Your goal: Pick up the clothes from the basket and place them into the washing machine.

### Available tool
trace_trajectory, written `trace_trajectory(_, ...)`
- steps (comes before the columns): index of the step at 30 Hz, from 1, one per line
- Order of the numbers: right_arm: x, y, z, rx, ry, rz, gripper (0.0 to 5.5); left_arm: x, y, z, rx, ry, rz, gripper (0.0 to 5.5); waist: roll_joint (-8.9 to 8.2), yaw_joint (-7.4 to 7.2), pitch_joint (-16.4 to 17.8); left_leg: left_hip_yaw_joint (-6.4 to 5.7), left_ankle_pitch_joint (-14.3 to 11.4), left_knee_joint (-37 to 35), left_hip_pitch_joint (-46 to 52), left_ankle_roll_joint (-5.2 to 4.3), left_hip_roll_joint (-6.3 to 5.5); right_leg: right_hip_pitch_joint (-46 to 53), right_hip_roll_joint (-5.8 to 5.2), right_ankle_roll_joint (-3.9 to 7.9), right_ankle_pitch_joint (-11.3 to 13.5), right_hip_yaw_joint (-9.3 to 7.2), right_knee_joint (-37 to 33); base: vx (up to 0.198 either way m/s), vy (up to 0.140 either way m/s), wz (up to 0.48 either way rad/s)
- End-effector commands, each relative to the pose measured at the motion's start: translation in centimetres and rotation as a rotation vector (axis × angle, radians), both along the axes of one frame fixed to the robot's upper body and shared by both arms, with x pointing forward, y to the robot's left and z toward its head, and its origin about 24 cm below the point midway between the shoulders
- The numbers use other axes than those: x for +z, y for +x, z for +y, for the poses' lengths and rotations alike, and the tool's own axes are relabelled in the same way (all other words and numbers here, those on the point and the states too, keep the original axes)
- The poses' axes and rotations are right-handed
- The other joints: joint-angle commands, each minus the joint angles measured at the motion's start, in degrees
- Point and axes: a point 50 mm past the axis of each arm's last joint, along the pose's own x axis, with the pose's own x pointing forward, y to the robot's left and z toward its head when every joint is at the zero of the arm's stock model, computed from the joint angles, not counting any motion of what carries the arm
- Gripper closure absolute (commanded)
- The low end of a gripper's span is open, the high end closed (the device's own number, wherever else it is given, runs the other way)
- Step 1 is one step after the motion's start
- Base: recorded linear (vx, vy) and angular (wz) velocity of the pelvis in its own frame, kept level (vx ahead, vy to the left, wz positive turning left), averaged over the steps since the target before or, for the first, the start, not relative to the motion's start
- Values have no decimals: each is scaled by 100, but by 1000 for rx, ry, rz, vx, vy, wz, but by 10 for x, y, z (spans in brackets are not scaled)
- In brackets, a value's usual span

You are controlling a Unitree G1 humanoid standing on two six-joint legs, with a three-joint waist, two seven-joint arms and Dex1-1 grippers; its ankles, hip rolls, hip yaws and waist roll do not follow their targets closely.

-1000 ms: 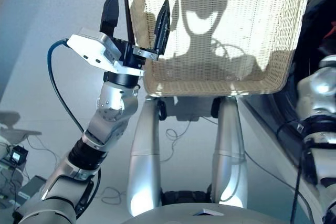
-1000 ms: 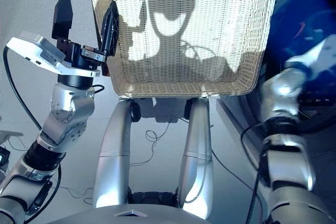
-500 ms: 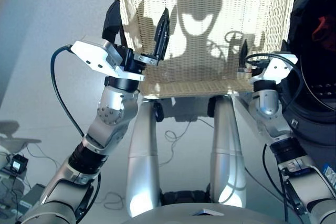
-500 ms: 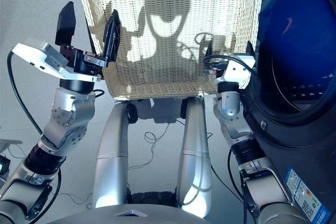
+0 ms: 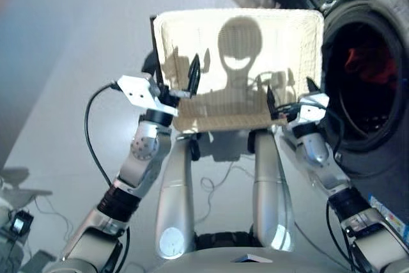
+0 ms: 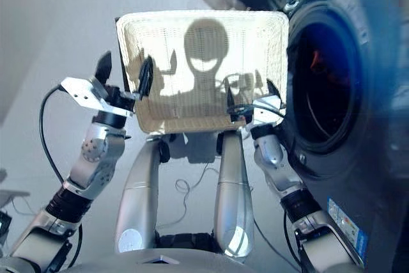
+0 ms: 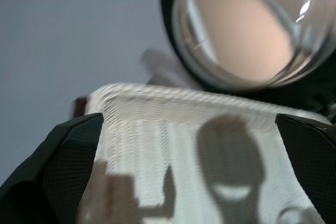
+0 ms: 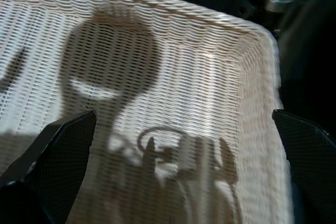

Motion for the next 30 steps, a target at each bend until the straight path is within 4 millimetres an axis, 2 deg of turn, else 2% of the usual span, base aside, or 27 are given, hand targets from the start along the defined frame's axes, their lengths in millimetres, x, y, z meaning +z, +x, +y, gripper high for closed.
trace_trajectory(1,-27,-12,-11,-16,36,132,0,-28,-3,19,15,41,84,0,-158,102,-103,72,135,-310,692,-8,-209,1097,143,208,551,-338,-943,156,-3,43)
trace_trajectory(3,-57,-28,-16,-36,98,286,0,-64,-9,32,69,44,251,0,-205,114,-281,65,212,-623,1102,-31,-215,1547,151,253,616,-387,-1255,167,-2,10)
trace_trajectory(6,-83,-47,-21,-80,130,417,0,-110,-29,51,138,77,461,0,-207,132,-620,54,323,-1076,1621,-65,-197,2028,103,310,706,-460,-1678,164,25,29)
trace_trajectory(8,-102,-61,-25,-122,150,514,0,-134,-45,60,164,98,587,0,-209,140,-848,74,387,-1378,1967,-75,-189,2341,100,335,772,-475,-1949,141,26,52)
trace_trajectory(9,-102,-61,-25,-122,150,514,0,-134,-44,60,164,98,587,0,-209,140,-837,73,390,-1389,1985,-75,-190,2357,100,335,773,-476,-1956,138,39,15)
trace_trajectory(10,-121,-76,-30,-169,164,626,0,-164,-68,68,189,124,761,0,-197,142,-1067,105,441,-1620,2248,-73,-191,2602,76,370,854,-503,-2180,138,44,10)
trace_trajectory(12,-134,-91,-30,-169,170,714,0,-181,-91,77,202,159,871,0,-187,144,-1317,149,499,-1860,2536,-74,-167,2845,71,395,892,-502,-2356,177,42,-23)
trace_trajectory(14,-151,-114,-32,-196,163,834,0,-202,-122,89,223,214,1031,0,-194,150,-1562,209,538,-2095,2811,-79,-151,3092,63,400,909,-527,-2531,178,18,-81)
trace_trajectory(18,-170,-147,-38,-281,200,981,0,-222,-165,97,225,252,1227,0,-197,105,-2026,323,580,-2560,3320,-95,-145,3520,45,433,970,-542,-2901,170,19,-24)
trace_trajectory(23,-186,-182,-38,-314,177,1169,0,-232,-190,90,214,205,1323,0,-233,125,-2475,360,497,-2650,3521,-117,-129,3834,0,498,1102,-570,-3320,98,-12,-94)
trace_trajectory(25,-188,-188,-38,-324,179,1194,0,-233,-193,90,209,205,1336,0,-237,134,-2524,369,478,-2650,3571,-119,-124,3890,-5,497,1101,-586,-3351,69,-18,-7)
trace_trajectory(27,-192,-206,-38,-340,193,1260,0,-237,-207,88,182,237,1386,0,-259,165,-2584,395,469,-2650,3714,-118,-101,4092,1,484,1074,-623,-3368,102,-27,-17)
trace_trajectory(29,-193,-211,-38,-354,209,1270,0,-238,-212,88,173,243,1400,0,-260,168,-2613,381,454,-2650,3756,-123,-99,4154,7,477,1063,-640,-3393,76,-17,-22)
trace_trajectory(30,-195,-219,-38,-371,232,1292,0,-240,-220,87,172,240,1427,0,-264,160,-2673,383,423,-2650,3808,-138,-93,4234,7,462,1030,-655,-3442,58,-13,-22)
